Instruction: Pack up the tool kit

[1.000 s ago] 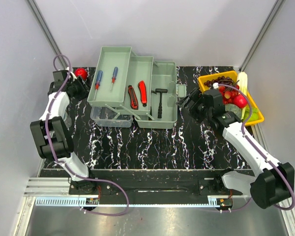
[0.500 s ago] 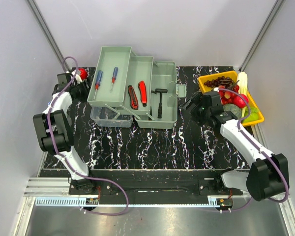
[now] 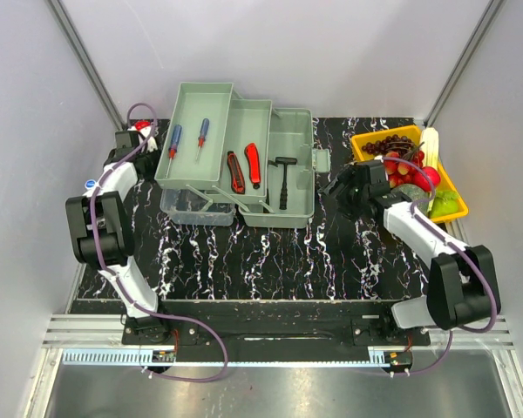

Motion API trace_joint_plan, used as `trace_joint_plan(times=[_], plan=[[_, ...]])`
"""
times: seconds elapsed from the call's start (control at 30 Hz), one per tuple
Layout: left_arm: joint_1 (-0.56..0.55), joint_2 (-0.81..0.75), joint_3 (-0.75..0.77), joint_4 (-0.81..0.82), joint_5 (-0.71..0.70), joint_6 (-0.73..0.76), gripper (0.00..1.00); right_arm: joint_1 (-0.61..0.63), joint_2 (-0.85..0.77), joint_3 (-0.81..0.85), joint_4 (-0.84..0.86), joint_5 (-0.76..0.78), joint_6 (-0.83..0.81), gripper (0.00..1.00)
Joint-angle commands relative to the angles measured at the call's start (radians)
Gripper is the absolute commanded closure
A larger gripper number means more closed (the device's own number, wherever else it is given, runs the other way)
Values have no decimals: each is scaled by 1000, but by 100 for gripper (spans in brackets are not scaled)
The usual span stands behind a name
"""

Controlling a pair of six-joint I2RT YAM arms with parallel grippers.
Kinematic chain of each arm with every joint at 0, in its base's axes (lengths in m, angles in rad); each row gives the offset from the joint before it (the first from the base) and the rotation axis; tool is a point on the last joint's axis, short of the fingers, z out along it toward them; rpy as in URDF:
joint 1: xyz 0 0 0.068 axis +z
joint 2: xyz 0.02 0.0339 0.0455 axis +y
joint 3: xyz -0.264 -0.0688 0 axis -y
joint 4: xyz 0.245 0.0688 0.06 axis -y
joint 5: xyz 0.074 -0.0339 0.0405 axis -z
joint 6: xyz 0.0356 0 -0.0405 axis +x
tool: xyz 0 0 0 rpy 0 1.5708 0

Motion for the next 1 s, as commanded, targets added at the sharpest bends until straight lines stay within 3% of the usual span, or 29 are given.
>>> trace_joint_plan(times=[0.0, 0.1, 0.33, 0.5, 0.73, 0.97], plan=[[-5, 23, 18, -9, -42, 15, 90, -14, 61, 22, 113, -53, -42, 19], [-7, 9, 27, -13, -71, 12, 100, -14, 128, 51, 141, -114, -71, 27], [-27, -86, 56, -46, -202, 2, 100, -16, 184, 87, 109, -77, -59, 37], [-39, -169, 71, -60, -277, -8, 100, -16, 122, 34, 76, 92, -6, 37], [-39, -238, 94, -73, -262, -14, 100, -16, 205, 68, 82, 89, -36, 36], [-45, -273, 165, -113, -251, -8, 100, -16, 354, 191, 90, -32, -118, 36]])
